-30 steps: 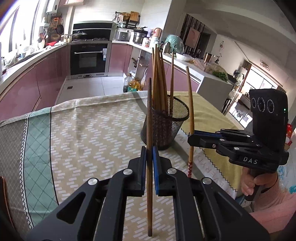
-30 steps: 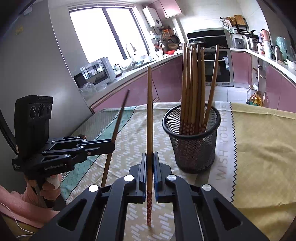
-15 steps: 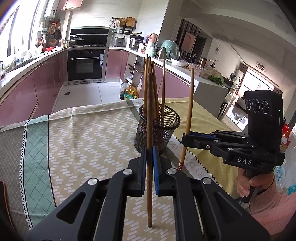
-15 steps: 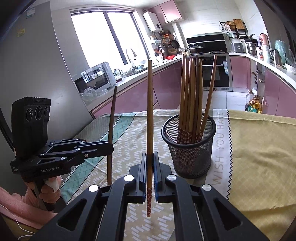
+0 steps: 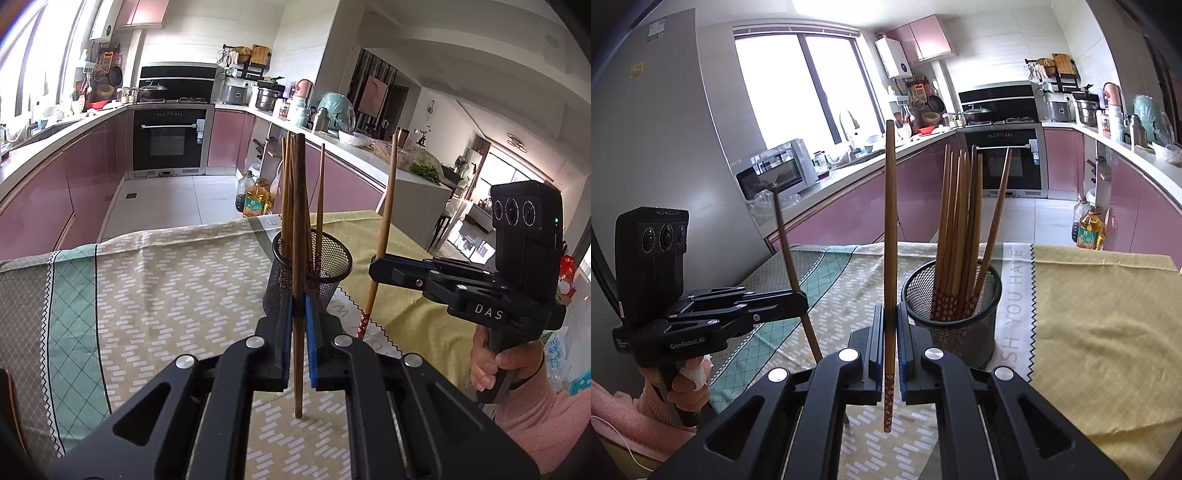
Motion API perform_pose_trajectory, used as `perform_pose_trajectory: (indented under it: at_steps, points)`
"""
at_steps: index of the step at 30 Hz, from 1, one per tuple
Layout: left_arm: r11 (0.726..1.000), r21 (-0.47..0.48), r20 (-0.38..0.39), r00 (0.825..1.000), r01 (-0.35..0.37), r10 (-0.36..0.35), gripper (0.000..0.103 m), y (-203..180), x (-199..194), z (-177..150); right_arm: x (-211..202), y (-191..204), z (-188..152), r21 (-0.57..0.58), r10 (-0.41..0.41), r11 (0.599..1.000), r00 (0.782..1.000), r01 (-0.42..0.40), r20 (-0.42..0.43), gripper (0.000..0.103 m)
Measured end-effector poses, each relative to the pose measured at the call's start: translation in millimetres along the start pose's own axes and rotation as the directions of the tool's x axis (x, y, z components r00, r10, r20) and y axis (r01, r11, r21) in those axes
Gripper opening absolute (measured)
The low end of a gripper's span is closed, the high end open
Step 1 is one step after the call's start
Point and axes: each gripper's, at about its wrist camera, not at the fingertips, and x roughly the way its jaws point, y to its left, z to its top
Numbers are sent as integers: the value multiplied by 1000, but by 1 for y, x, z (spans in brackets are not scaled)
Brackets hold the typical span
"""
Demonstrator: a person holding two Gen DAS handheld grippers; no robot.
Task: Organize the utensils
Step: 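Raise both held chopsticks upright and carry them above the mesh cup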
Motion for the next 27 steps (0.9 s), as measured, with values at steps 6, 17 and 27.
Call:
perform_pose_trajectory:
  at_steps: [6, 17, 27]
  points:
    - [1000, -2, 29, 999, 13, -13, 7, -2, -6, 9, -5, -1, 9, -9, -13, 1000, 1000, 13, 26, 6]
    - [999, 16, 65, 997, 27, -28, 7, -8, -8, 28, -10, -2, 24, -26, -26, 999, 997, 28, 68, 6]
    - [999, 20, 102, 994, 32, -34, 7, -9, -13, 47, -12, -5, 41, -39, -33, 999, 994, 37, 104, 6]
